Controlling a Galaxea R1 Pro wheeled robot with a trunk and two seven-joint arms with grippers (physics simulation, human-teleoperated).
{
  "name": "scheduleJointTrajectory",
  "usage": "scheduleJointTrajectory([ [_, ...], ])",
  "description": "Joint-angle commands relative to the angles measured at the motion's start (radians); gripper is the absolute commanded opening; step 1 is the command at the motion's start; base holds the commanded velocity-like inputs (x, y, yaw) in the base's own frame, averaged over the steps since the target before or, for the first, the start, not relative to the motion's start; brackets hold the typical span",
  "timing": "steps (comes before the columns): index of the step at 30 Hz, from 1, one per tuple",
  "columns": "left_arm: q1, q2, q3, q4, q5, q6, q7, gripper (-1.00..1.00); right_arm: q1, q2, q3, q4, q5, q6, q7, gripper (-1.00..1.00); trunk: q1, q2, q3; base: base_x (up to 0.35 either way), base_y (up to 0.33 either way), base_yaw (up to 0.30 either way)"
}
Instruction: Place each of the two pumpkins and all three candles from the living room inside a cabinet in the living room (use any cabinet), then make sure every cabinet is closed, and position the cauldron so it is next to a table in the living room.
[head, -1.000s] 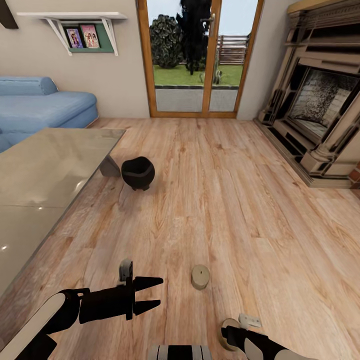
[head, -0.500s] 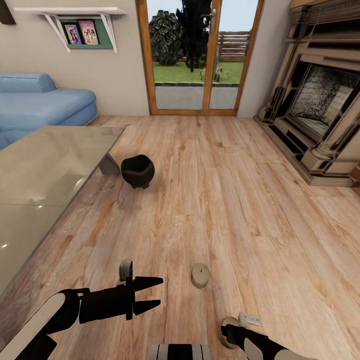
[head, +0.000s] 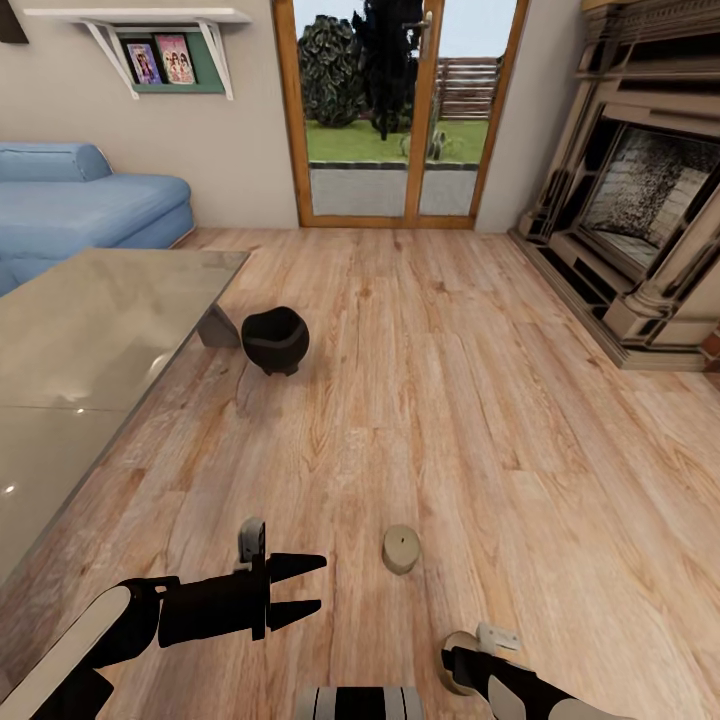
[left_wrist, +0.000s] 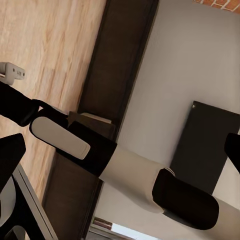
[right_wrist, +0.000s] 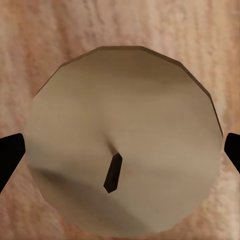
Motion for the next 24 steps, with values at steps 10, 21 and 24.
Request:
scheduleJointTrajectory([
  [10, 0.000, 0.000, 0.000, -0.001, 0.011, 0.001, 0.010, 1.00, 0.000, 0.000, 0.010, 0.003, -0.011, -0.004, -0.003, 1.00, 0.000, 0.000, -0.001, 0.000, 0.000, 0.000],
  [21, 0.000, 0.000, 0.005, 0.001, 0.011, 0.000, 0.010, 1.00, 0.000, 0.000, 0.010, 0.002, -0.011, -0.005, -0.003, -1.00, -0.001, 0.000, 0.011, 0.000, 0.000, 0.000],
  [24, 0.000, 0.001, 0.006, 0.002, 0.011, 0.000, 0.010, 1.00, 0.000, 0.000, 0.010, 0.002, -0.011, -0.005, -0.003, -1.00, -0.001, 0.000, 0.011, 0.000, 0.000, 0.000],
])
